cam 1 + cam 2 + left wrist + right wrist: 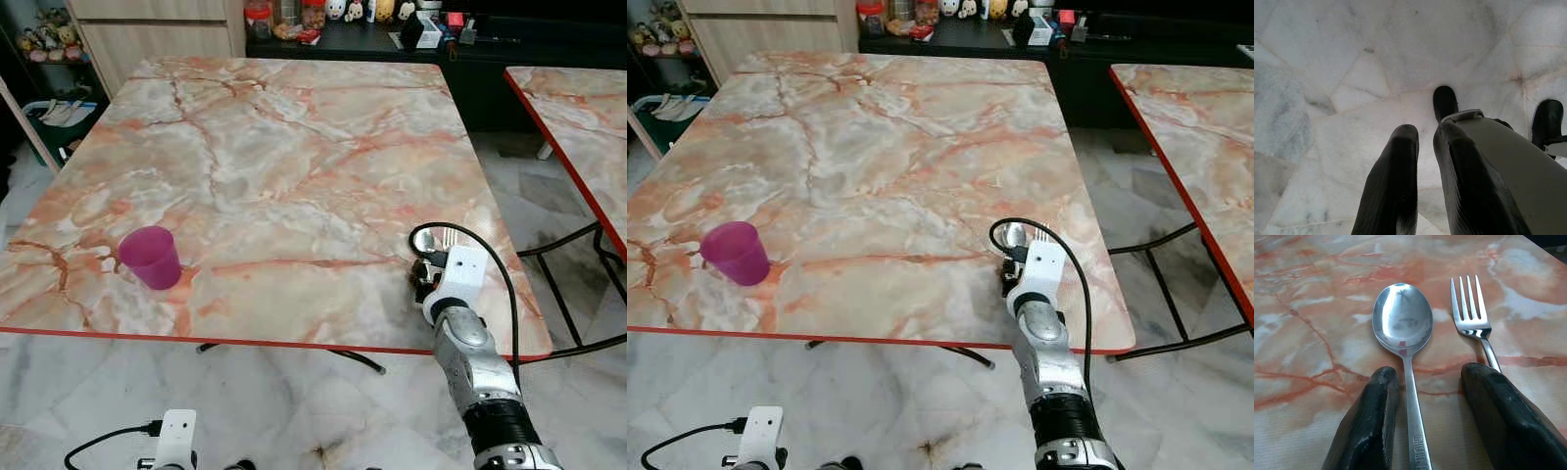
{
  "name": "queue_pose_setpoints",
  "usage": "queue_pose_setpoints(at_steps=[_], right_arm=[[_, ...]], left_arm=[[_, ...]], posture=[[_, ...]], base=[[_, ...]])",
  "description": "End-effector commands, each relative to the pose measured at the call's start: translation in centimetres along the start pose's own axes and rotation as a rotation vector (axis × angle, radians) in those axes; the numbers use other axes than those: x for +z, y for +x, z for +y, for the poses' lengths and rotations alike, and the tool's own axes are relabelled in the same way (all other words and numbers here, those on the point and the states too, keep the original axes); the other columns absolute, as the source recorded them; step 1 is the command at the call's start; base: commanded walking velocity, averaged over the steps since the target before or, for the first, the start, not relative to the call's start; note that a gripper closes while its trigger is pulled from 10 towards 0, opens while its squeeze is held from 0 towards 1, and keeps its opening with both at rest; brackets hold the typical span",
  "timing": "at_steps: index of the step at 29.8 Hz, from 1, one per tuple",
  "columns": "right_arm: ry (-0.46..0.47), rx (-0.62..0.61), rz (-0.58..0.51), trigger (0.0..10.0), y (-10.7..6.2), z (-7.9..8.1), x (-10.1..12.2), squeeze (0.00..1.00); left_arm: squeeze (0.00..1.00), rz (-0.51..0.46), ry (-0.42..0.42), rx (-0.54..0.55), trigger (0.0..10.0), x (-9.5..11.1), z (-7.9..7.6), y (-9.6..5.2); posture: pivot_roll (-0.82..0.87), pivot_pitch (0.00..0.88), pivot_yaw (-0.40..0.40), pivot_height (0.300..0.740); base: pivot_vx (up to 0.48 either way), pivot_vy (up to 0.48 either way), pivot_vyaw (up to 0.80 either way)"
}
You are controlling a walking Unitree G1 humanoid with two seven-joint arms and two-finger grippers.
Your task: Setting the table
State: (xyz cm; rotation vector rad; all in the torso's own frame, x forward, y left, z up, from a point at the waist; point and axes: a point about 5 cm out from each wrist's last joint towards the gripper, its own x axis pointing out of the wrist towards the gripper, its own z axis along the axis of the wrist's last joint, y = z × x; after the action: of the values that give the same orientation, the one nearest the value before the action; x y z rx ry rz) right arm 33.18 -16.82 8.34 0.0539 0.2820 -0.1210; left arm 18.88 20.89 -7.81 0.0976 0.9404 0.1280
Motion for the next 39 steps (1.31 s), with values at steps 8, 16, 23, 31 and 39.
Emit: queue_pose_setpoints(at_steps=[8, 16, 23, 31, 39], right_arm=[[-0.026, 0.049, 0.068, 10.0, -0.3, 0.8, -1.5, 0.0], [-0.037, 0.074, 0.056, 10.0, -0.3, 1.1, -1.4, 0.0], [-0.05, 0.107, 0.062, 0.0, -0.3, 1.8, -1.5, 0.0], [-0.056, 0.117, 0.062, 0.0, -0.3, 1.9, -1.6, 0.0], [-0.063, 0.13, 0.069, 0.0, -0.3, 2.3, -1.9, 0.0]], left_arm=[[0.0, 0.029, -0.018, 0.004, 10.0, -0.8, 0.0, -0.1], [0.0, 0.03, -0.013, 0.002, 10.0, -0.9, 0.0, -0.1], [0.0, 0.03, -0.013, 0.001, 10.0, -0.9, -0.1, -0.1], [0.0, 0.035, -0.009, -0.003, 10.0, -0.9, 0.0, -0.1], [0.0, 0.034, 0.007, -0.006, 10.0, -0.7, 0.1, -0.1]], posture=[[-0.03, 0.155, -0.038, 0.74], [-0.02, 0.14, -0.04, 0.74], [-0.02, 0.131, -0.045, 0.74], [-0.03, 0.12, -0.043, 0.74], [-0.03, 0.108, -0.039, 0.74]], base=[[0.0, 0.0, 0.0], [0.0, 0.0, 0.0], [0.0, 0.0, 0.0], [0.0, 0.0, 0.0], [0.0, 0.0, 0.0]])
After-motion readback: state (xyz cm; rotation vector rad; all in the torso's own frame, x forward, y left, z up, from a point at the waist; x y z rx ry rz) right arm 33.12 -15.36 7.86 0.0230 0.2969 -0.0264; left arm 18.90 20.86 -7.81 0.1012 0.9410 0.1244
